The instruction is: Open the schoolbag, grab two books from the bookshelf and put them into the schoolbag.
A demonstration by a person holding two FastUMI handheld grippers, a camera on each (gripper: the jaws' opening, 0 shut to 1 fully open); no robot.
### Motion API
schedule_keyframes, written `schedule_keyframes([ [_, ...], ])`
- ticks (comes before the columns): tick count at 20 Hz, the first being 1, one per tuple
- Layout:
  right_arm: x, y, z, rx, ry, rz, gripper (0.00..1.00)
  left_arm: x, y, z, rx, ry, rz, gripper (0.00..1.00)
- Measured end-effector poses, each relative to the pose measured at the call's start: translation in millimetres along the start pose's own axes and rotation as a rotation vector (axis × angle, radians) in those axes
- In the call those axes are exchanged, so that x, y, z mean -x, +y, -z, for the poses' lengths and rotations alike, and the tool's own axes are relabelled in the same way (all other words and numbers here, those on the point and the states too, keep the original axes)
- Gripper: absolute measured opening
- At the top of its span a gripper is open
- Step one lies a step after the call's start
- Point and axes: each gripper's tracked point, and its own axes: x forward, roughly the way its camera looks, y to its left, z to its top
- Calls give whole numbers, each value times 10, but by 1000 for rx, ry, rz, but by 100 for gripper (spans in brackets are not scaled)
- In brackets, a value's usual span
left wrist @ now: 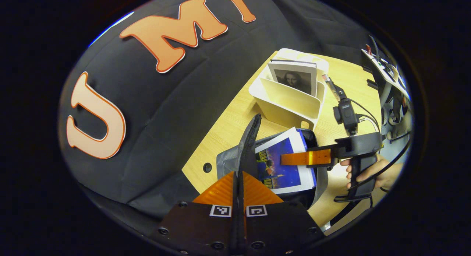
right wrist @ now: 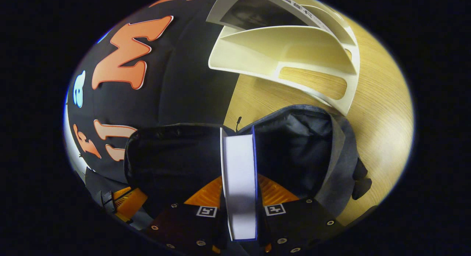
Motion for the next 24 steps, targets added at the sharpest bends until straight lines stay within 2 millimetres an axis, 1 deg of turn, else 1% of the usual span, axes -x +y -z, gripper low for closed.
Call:
schedule_keyframes([
  [2,-93,-20,51,19,-14,20,32,21,-19,23,-5,0,0,1],
  [3,-139,-33,75,30,-20,28,43,38,-38,41,-6,0,4,1],
  [4,-153,-45,93,31,-20,31,33,55,-53,49,-7,0,4,1],
  [7,-196,-155,127,34,-20,101,37,107,-39,94,-7,-1,-3,1],
  [8,-197,-255,151,36,-9,142,39,137,-34,100,-5,-2,-5,1],
  [9,-189,-320,174,37,7,164,46,157,-22,122,0,-2,-6,0],
  [10,-157,-368,205,40,17,189,49,176,-30,135,13,-4,0,1],
  [11,-113,-430,238,48,29,218,39,163,-41,134,30,-4,8,1],
  [12,-59,-425,252,52,42,227,59,156,-54,153,47,-5,17,1],
  [13,-9,-414,275,55,56,228,72,151,-54,179,61,-5,24,1],
  [14,51,-442,285,62,68,243,81,141,-65,188,80,-6,32,1],
  [15,130,-473,264,70,72,256,96,154,-69,208,98,-6,39,1],
  [17,287,-520,210,85,79,275,98,121,-61,240,118,-6,44,1],
  [19,429,-546,64,101,67,278,98,121,-104,297,129,-4,55,1],
  [22,657,-582,-291,129,2,285,98,78,-199,321,139,-13,70,1],
  [23,740,-607,-417,137,-18,287,98,110,-220,322,157,-20,78,0],
  [24,886,-642,-577,132,-48,303,98,110,-223,310,173,-26,75,1],
])
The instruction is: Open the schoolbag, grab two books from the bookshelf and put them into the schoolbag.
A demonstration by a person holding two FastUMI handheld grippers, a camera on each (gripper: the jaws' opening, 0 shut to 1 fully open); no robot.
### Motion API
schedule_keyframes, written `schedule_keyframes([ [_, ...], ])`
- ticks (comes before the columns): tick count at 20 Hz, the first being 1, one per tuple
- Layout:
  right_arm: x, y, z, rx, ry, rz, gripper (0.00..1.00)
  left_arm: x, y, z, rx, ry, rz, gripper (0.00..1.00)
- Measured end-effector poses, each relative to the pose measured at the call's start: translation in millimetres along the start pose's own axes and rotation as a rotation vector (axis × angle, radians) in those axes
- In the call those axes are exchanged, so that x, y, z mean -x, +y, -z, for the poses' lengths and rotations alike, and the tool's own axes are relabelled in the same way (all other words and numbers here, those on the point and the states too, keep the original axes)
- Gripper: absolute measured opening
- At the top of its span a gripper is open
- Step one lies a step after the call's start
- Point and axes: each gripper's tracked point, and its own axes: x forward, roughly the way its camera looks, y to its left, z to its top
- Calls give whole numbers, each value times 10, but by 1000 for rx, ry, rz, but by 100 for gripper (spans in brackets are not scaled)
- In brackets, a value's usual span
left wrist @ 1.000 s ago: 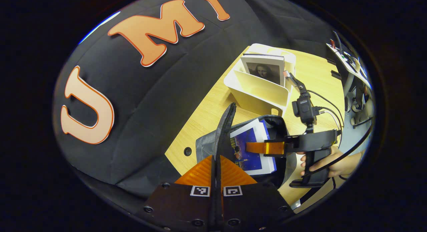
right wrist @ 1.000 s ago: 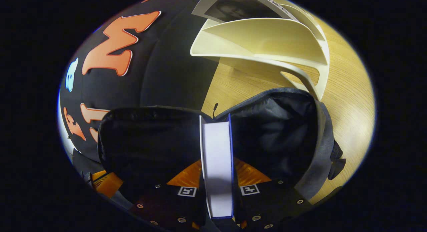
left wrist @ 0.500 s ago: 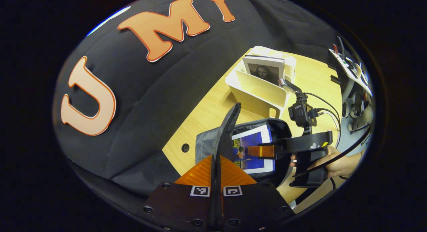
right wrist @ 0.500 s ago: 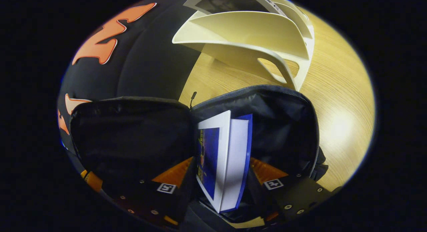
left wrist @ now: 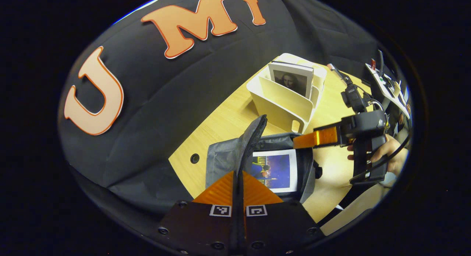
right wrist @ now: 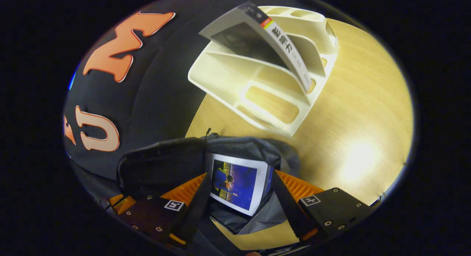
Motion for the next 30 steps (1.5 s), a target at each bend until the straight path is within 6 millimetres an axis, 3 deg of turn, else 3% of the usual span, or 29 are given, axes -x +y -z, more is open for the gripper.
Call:
schedule_keyframes([
  [6,593,-562,-624,147,-47,97,98,5,-25,115,48,-8,9,1],
  [9,904,-715,-879,279,-32,153,98,20,-34,163,64,-10,8,1],
  [13,1219,-680,-1199,442,14,204,98,16,-74,177,86,-8,14,1],
  [17,1401,-396,-1599,636,37,257,99,17,-86,214,91,2,9,1],
  [20,1415,-79,-1825,759,70,266,99,14,-102,215,89,12,7,1],
  [24,1226,264,-1999,881,154,280,98,8,-77,234,95,32,-1,1],
  [30,636,426,-2337,1021,242,366,99,5,-77,255,112,65,-4,1],
])
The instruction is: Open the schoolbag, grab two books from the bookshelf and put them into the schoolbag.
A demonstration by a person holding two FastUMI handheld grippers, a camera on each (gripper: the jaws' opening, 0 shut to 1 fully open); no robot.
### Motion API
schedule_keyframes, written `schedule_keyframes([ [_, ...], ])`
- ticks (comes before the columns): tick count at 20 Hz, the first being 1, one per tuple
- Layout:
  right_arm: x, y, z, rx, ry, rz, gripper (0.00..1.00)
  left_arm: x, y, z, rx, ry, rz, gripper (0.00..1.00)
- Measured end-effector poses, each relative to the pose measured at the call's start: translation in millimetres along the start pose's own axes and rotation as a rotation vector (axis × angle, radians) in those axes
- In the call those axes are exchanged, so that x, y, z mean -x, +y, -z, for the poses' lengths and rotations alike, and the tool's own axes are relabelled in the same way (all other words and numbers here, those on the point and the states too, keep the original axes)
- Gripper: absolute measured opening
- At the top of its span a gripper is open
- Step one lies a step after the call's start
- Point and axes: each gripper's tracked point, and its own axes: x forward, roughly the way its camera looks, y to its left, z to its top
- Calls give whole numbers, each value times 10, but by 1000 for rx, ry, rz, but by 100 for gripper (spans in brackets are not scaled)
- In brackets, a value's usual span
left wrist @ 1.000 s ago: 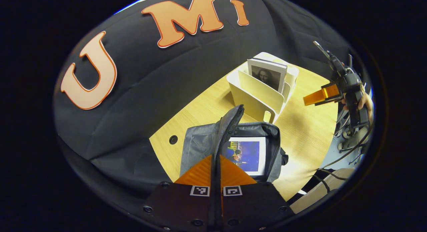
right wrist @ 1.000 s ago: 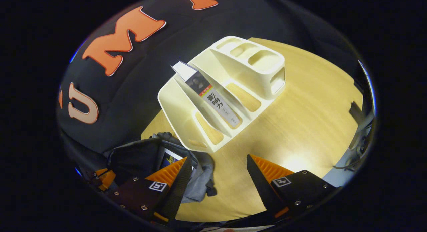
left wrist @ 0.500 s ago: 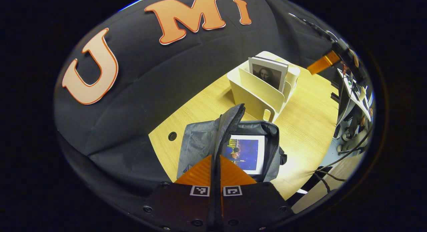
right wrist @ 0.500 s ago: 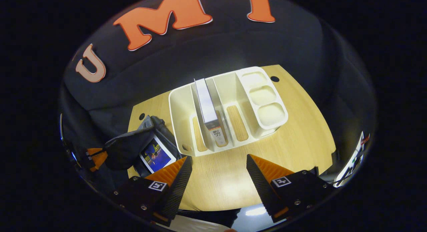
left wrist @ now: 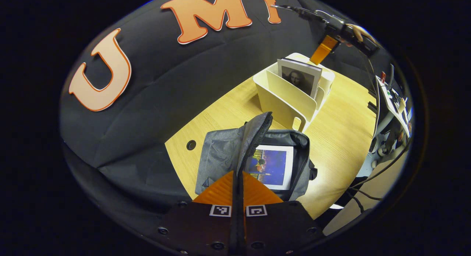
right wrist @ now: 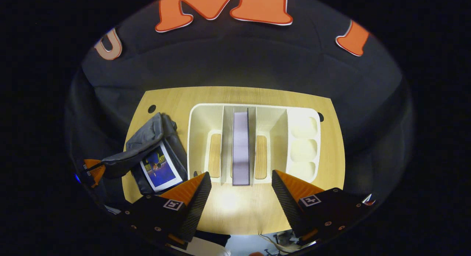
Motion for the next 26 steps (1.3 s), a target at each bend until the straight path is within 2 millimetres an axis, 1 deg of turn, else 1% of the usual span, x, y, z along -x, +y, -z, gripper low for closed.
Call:
schedule_keyframes([
  [1,-107,-3,-74,-7,14,-5,99,-9,-9,16,5,5,2,1],
  [3,-333,-38,-161,-15,49,-10,99,-16,-10,28,18,20,2,1],
  [5,-557,-71,-149,-9,92,-9,100,-16,-8,41,23,35,-1,1],
  [7,-726,-112,-173,-11,115,-2,99,-16,10,53,25,47,-6,1],
  [8,-778,-115,-181,-14,124,-10,100,-9,11,57,26,51,-8,1],
  [10,-851,-137,-225,-40,131,-10,93,-12,7,51,29,59,-6,1],
  [12,-938,-119,-205,-47,143,-16,76,-27,8,64,32,64,-7,1],
  [13,-968,-107,-187,-50,147,-16,65,-31,3,54,33,65,-6,1],
  [14,-988,-106,-164,-52,154,-19,59,-23,-1,48,35,67,-3,1],
  [15,-989,-78,-153,-66,159,-33,46,-25,1,57,35,68,-3,1],
  [16,-996,-65,-150,-70,156,-26,41,-30,2,53,36,70,-2,1],
  [17,-985,-85,-133,-71,155,-14,29,-29,3,67,35,69,-2,1],
  [18,-957,-114,-132,-73,150,-1,37,-34,5,63,34,70,-2,1],
  [20,-884,-63,-172,-92,134,-5,36,-42,13,72,33,68,-2,1],
  [22,-754,-10,-202,-122,121,-26,36,-42,-2,86,32,65,3,1],
  [23,-681,-3,-224,-127,114,-26,26,-43,-3,92,32,63,6,1],
  [24,-605,-34,-244,-125,103,-17,35,-43,-2,92,30,61,8,1],
  [26,-407,-82,-288,-113,71,7,35,-20,-2,84,23,54,12,1],
])
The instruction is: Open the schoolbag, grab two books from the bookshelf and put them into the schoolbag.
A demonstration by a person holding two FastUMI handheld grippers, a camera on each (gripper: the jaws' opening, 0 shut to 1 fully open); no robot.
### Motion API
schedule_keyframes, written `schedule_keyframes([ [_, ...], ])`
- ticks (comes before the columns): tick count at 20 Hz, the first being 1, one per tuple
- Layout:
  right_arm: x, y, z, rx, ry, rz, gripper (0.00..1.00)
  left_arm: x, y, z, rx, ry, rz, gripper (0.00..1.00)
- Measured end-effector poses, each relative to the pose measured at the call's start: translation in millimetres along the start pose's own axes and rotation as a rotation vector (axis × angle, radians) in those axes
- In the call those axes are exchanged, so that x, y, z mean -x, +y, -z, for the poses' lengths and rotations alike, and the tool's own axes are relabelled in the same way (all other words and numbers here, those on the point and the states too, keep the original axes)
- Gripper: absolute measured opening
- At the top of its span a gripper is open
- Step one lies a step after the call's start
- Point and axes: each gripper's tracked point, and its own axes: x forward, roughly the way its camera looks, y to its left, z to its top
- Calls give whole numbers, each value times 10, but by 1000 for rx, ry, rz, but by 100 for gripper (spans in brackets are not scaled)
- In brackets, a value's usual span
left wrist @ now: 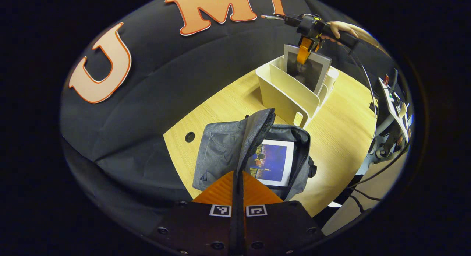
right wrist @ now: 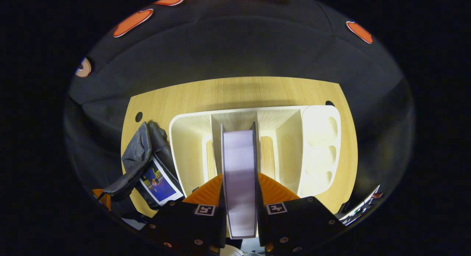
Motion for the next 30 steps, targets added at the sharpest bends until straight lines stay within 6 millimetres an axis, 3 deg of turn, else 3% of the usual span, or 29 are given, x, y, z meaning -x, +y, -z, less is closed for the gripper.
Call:
schedule_keyframes([
  [6,751,-73,-101,-41,-120,37,34,-2,-25,20,-17,-16,18,1],
  [9,1255,-94,-113,-85,-212,26,34,-3,1,17,-20,-21,15,1],
  [14,1988,18,238,-150,-316,-78,34,-22,56,8,-25,-30,-4,1],
  [17,2239,178,549,-207,-366,-175,33,0,103,-32,-35,-39,-14,1],
  [20,2283,283,942,-303,-379,-295,34,-12,76,-74,-54,-40,-8,1],
  [23,2094,418,1244,-433,-367,-440,33,-29,111,-149,-78,-43,-23,1],
  [30,1302,869,1781,-677,-344,-716,32,-5,154,-283,-117,-28,-39,1],
])
